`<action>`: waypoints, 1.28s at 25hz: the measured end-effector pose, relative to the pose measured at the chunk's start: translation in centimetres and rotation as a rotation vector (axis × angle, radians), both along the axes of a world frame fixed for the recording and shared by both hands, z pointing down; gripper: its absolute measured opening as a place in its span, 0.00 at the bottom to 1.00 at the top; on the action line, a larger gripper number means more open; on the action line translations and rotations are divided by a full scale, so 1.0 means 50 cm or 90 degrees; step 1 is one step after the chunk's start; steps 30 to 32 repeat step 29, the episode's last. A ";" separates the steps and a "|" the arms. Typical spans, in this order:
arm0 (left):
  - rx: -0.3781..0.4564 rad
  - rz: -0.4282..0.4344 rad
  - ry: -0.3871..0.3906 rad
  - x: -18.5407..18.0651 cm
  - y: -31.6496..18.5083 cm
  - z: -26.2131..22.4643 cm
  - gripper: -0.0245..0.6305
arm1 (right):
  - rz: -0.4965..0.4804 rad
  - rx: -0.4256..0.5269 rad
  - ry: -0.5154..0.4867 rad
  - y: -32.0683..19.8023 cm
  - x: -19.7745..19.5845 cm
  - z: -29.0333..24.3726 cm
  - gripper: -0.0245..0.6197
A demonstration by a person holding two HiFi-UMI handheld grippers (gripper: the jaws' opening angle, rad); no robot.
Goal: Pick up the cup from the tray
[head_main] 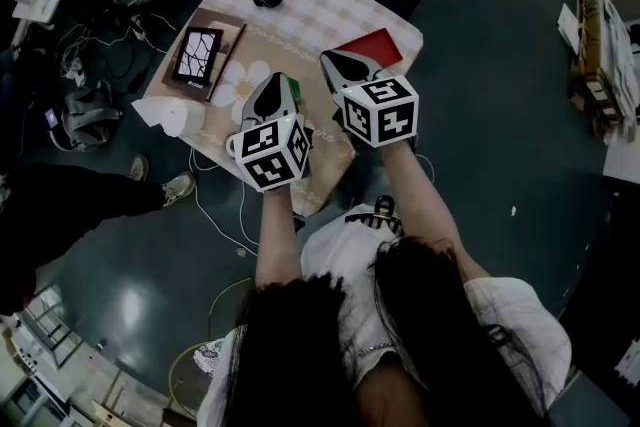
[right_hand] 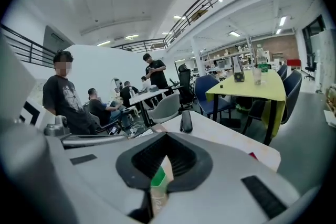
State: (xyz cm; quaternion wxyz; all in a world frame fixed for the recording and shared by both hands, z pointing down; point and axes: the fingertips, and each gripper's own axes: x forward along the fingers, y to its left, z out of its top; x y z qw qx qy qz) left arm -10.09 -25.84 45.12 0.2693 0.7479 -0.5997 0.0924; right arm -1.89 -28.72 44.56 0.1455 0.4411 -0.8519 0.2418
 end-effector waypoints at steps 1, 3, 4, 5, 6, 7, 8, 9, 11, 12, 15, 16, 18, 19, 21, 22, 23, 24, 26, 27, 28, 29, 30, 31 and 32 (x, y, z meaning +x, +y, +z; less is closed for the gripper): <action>0.000 0.001 0.002 0.001 0.001 0.000 0.04 | 0.006 -0.003 0.002 0.003 0.007 0.004 0.06; -0.003 -0.003 0.002 0.001 0.003 0.002 0.04 | 0.013 -0.005 0.018 0.009 0.015 0.015 0.05; -0.004 -0.005 0.002 0.001 0.004 0.003 0.04 | 0.015 -0.004 0.027 0.011 0.017 0.019 0.05; -0.005 -0.005 0.002 0.003 0.004 0.004 0.04 | 0.016 -0.003 0.035 0.012 0.019 0.022 0.05; -0.006 -0.004 0.000 0.006 0.005 0.005 0.04 | 0.017 -0.002 0.042 0.013 0.022 0.025 0.05; -0.006 -0.003 -0.003 0.009 0.005 0.005 0.04 | 0.018 -0.003 0.048 0.014 0.024 0.028 0.05; -0.006 -0.002 -0.006 0.012 0.006 0.005 0.04 | 0.017 -0.004 0.053 0.016 0.025 0.031 0.05; -0.005 -0.001 -0.007 0.015 0.007 0.004 0.04 | 0.015 -0.005 0.056 0.017 0.027 0.033 0.05; -0.005 0.001 -0.009 0.019 0.008 0.002 0.04 | 0.012 -0.006 0.061 0.018 0.029 0.035 0.05; -0.005 0.001 -0.009 0.021 0.008 0.000 0.04 | 0.011 -0.007 0.064 0.018 0.030 0.036 0.05; -0.004 0.003 -0.012 0.024 0.011 -0.004 0.04 | 0.010 -0.008 0.066 0.019 0.035 0.037 0.05; -0.004 0.004 -0.015 0.024 0.012 -0.003 0.04 | 0.011 -0.009 0.065 0.020 0.036 0.037 0.05; -0.005 0.004 -0.018 0.023 0.014 -0.001 0.04 | 0.013 -0.008 0.064 0.020 0.035 0.036 0.05; -0.006 0.003 -0.019 0.022 0.016 0.000 0.04 | 0.012 -0.007 0.065 0.021 0.034 0.035 0.05; -0.007 0.002 -0.026 0.019 0.019 0.000 0.04 | 0.008 -0.007 0.069 0.024 0.031 0.036 0.05; -0.007 0.002 -0.031 0.018 0.021 -0.001 0.04 | 0.007 -0.008 0.069 0.026 0.030 0.036 0.05; -0.007 0.002 -0.034 0.016 0.021 -0.002 0.04 | 0.006 -0.009 0.068 0.028 0.030 0.036 0.05; -0.007 0.002 -0.035 0.016 0.022 -0.003 0.04 | 0.007 -0.010 0.069 0.029 0.031 0.036 0.05; -0.008 0.003 -0.034 0.016 0.021 -0.001 0.04 | 0.008 -0.008 0.076 0.031 0.035 0.037 0.05; -0.009 0.002 -0.034 0.015 0.021 0.000 0.04 | 0.008 -0.008 0.079 0.032 0.037 0.039 0.05; -0.009 0.002 -0.034 0.015 0.021 0.001 0.04 | 0.008 -0.008 0.081 0.032 0.038 0.041 0.05; -0.009 0.001 -0.034 0.014 0.022 0.003 0.04 | 0.008 -0.009 0.082 0.033 0.039 0.044 0.05; -0.009 0.001 -0.034 0.014 0.022 0.003 0.04 | 0.008 -0.009 0.082 0.033 0.039 0.044 0.05; -0.009 0.001 -0.034 0.014 0.022 0.003 0.04 | 0.008 -0.009 0.082 0.033 0.039 0.044 0.05; -0.009 0.001 -0.034 0.014 0.022 0.003 0.04 | 0.008 -0.009 0.082 0.033 0.039 0.044 0.05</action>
